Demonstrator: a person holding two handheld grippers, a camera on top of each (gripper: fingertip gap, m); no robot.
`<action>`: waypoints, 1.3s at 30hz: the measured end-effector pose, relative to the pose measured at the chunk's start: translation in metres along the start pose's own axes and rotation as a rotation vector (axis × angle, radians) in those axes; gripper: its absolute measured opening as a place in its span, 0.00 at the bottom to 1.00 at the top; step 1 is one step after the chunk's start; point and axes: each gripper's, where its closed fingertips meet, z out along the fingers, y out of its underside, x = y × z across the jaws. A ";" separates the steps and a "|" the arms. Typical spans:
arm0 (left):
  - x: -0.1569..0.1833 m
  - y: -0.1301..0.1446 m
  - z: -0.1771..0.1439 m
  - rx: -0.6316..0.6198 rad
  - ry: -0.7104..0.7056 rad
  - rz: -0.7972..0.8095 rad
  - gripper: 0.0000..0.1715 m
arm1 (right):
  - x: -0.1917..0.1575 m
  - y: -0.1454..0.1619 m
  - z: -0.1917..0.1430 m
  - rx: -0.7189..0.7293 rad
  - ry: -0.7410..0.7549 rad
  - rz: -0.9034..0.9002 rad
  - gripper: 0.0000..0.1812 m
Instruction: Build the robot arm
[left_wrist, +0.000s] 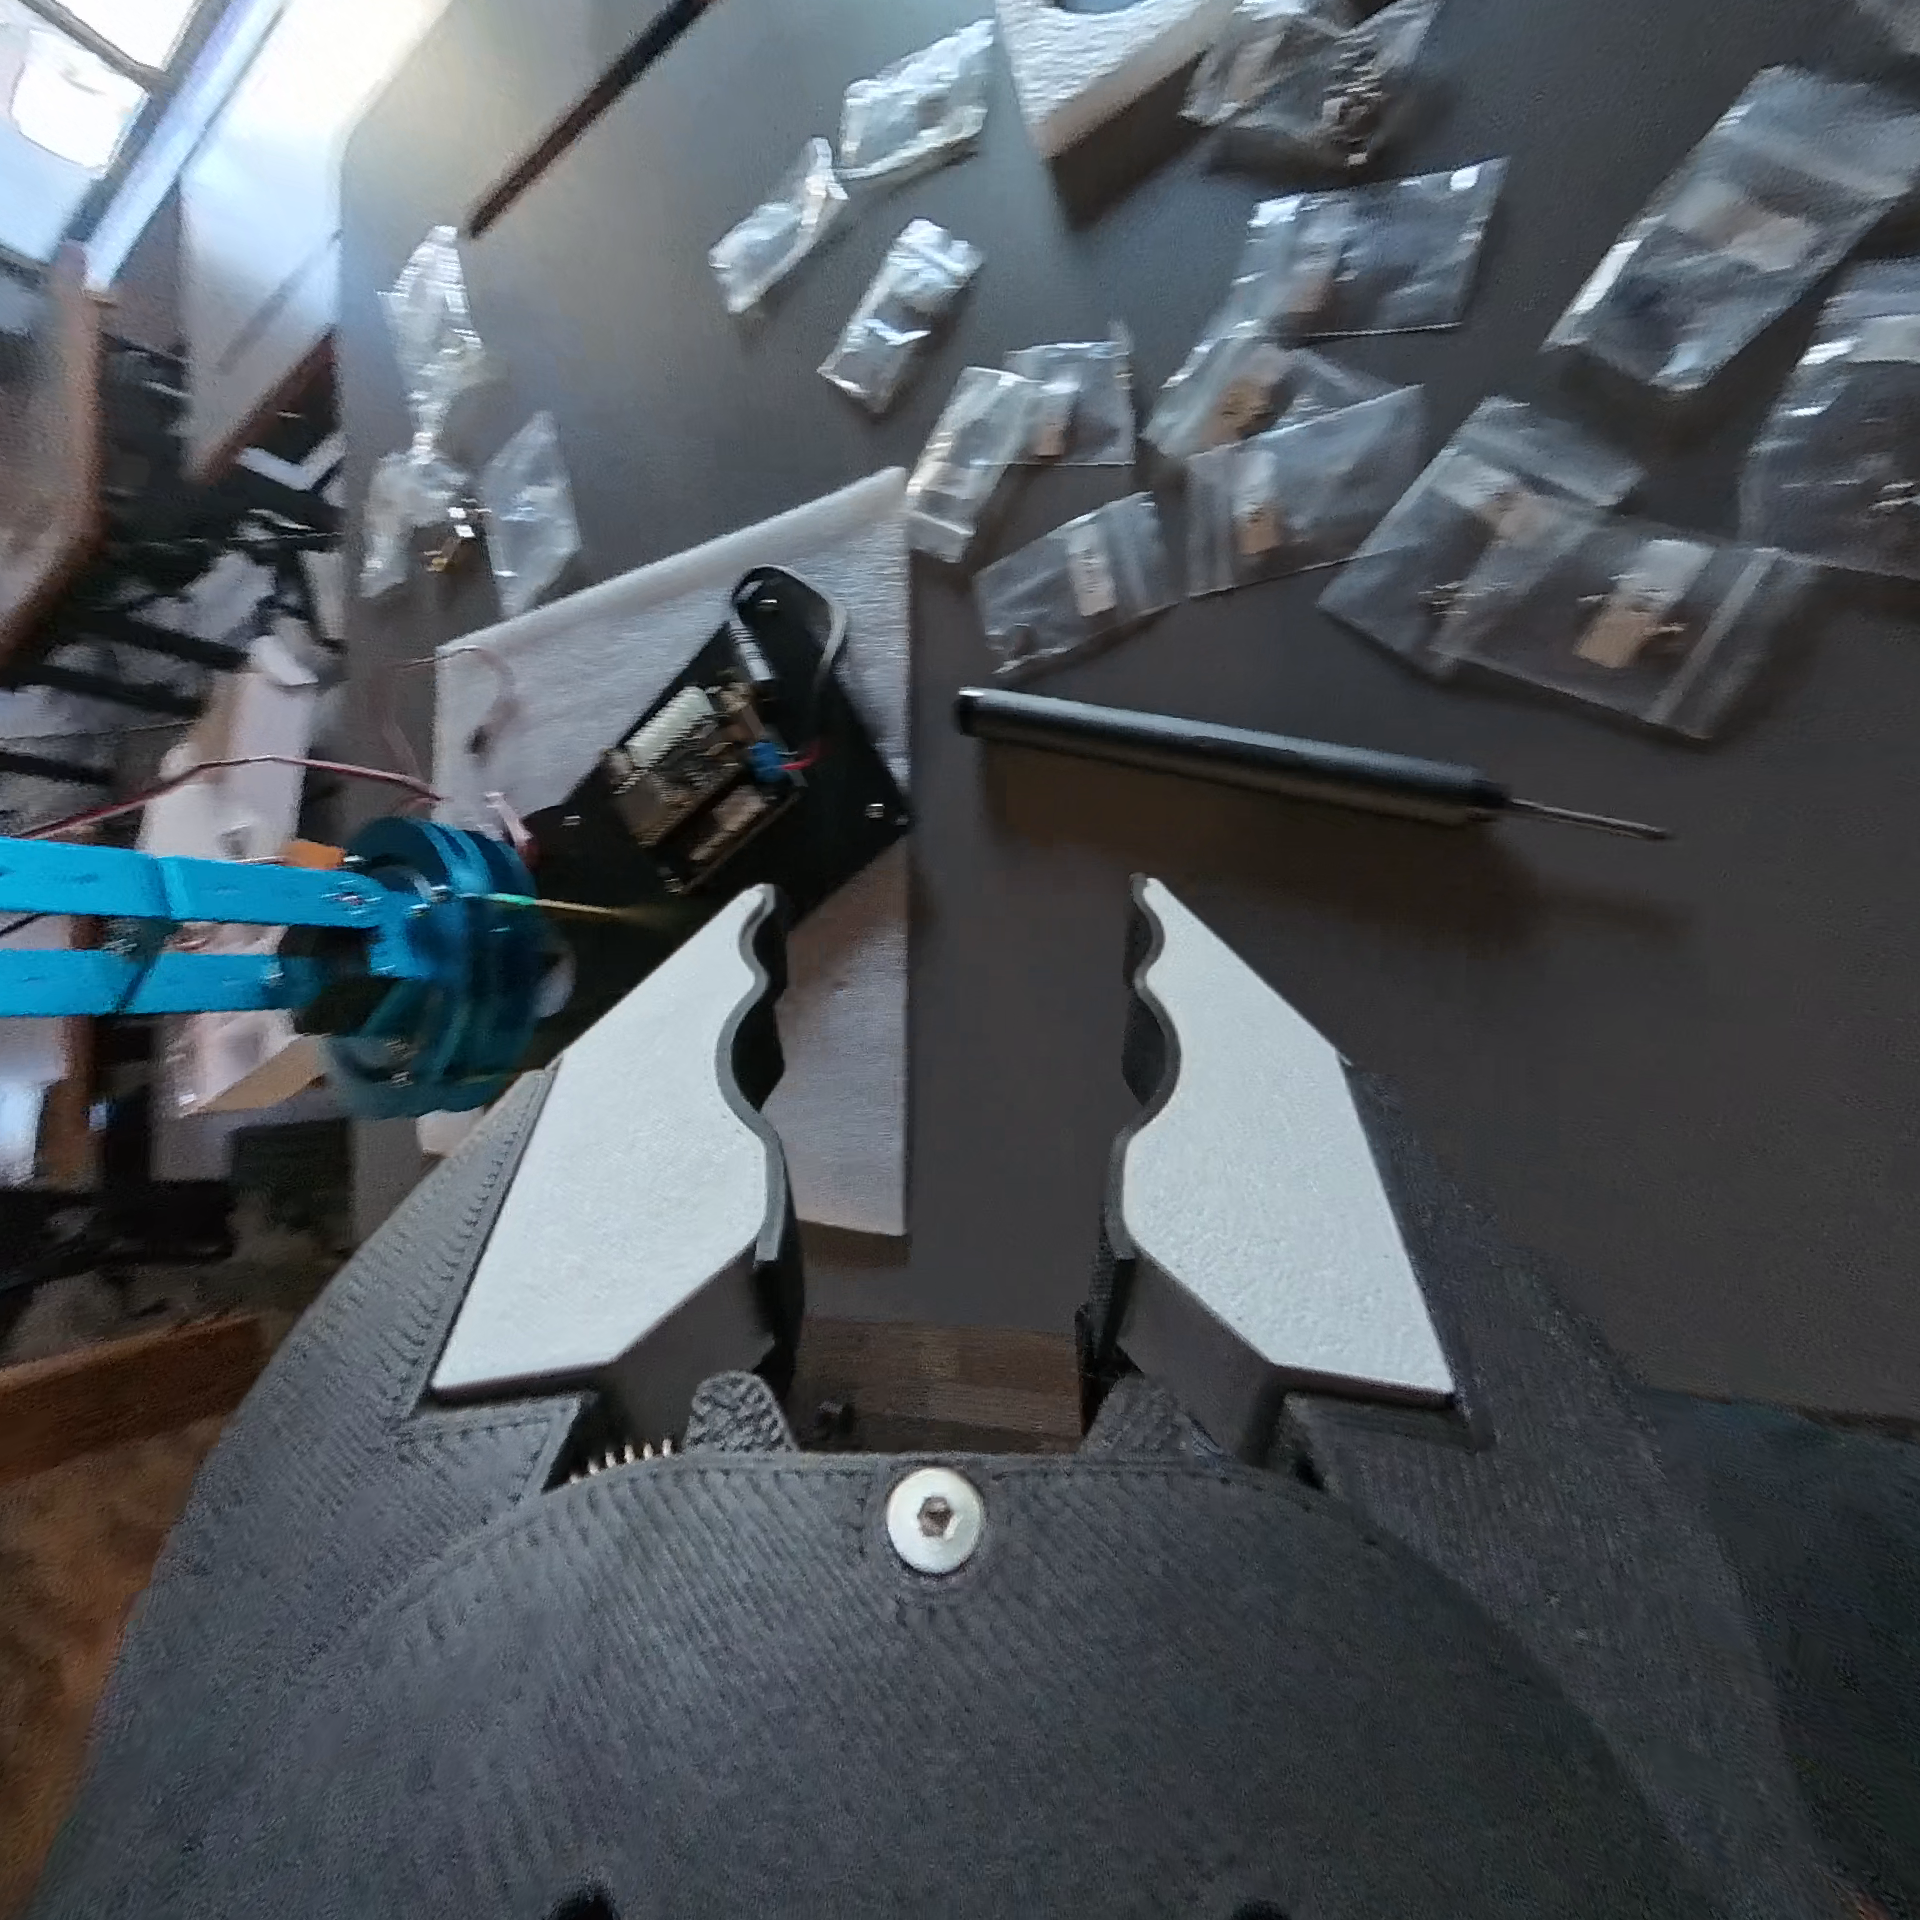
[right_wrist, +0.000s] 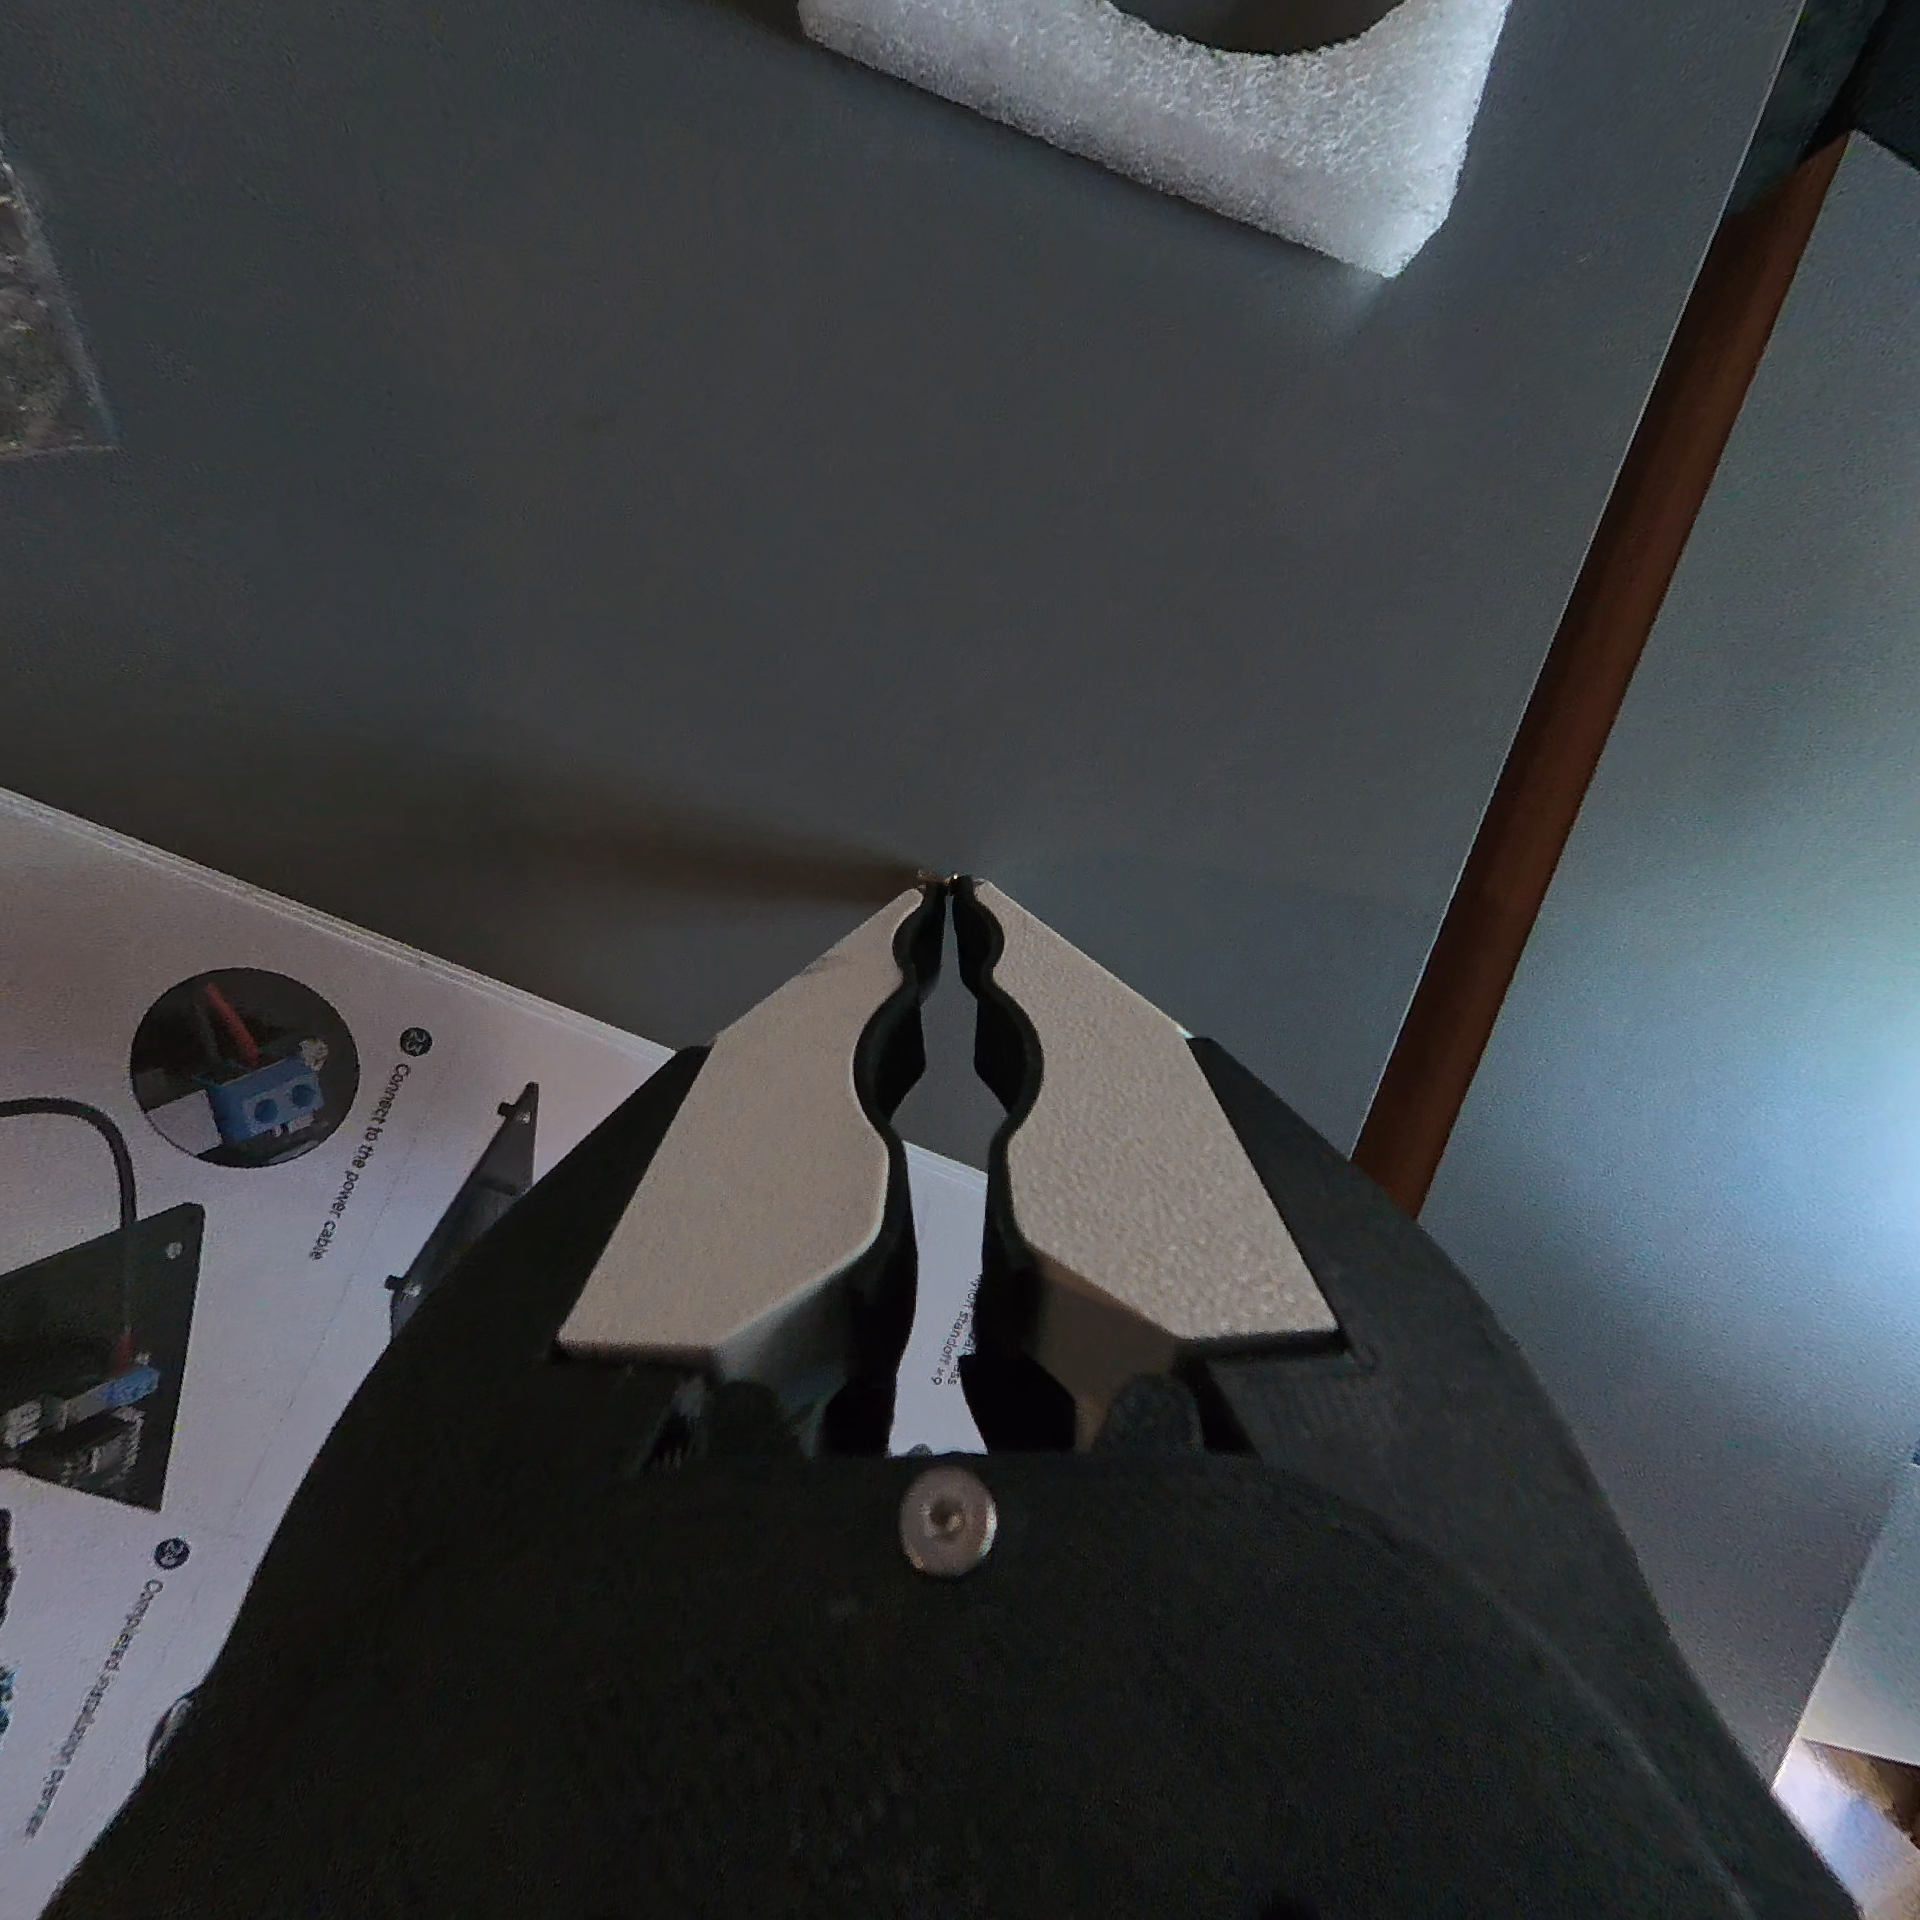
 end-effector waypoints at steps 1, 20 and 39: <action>-0.004 0.000 -0.001 -0.001 -0.020 0.002 0.37 | -0.001 0.000 -0.001 0.006 0.004 0.003 0.01; 0.011 0.005 -0.001 0.036 0.075 -0.075 0.37 | -0.022 -0.051 -0.021 0.016 0.206 -0.103 0.00; 0.069 -0.006 -0.018 0.308 0.544 -0.482 0.25 | -0.130 -0.180 -0.050 0.233 0.365 -0.120 0.00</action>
